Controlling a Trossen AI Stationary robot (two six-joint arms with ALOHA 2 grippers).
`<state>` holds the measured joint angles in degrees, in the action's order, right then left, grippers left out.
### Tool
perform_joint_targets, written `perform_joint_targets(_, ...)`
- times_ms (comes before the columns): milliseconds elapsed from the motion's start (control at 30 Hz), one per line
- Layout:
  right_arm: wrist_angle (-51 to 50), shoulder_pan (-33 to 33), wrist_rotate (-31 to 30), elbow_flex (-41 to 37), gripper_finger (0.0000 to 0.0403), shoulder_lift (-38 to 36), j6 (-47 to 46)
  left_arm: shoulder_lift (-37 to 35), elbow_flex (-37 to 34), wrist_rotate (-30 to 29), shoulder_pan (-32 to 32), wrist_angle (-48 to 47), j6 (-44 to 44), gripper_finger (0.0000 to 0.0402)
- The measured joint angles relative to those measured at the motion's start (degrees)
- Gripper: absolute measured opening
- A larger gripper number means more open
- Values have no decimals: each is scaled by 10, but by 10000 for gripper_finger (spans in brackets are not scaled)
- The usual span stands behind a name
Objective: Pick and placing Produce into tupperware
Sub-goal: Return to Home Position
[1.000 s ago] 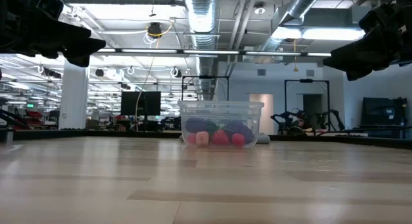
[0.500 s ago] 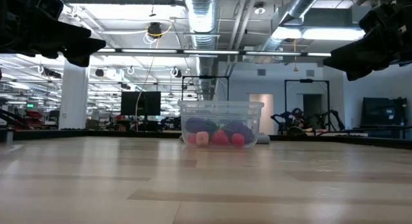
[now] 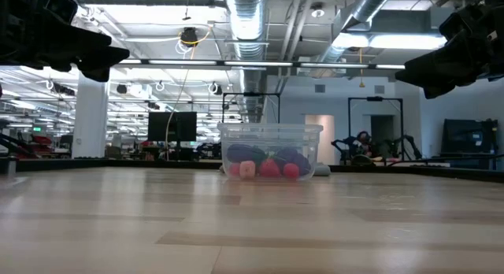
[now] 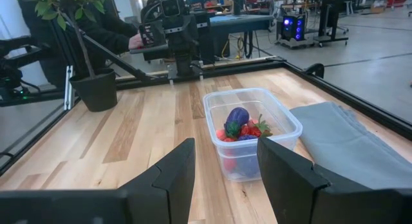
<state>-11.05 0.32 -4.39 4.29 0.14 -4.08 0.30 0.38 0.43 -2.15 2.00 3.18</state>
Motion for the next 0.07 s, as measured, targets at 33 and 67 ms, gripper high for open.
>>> perform_joint_targets(33,0,0,0,0,191,0,0,0,0,0,0,0,0,213)
perform_joint_targets(67,0,0,0,0,191,0,0,0,0,0,0,0,0,213)
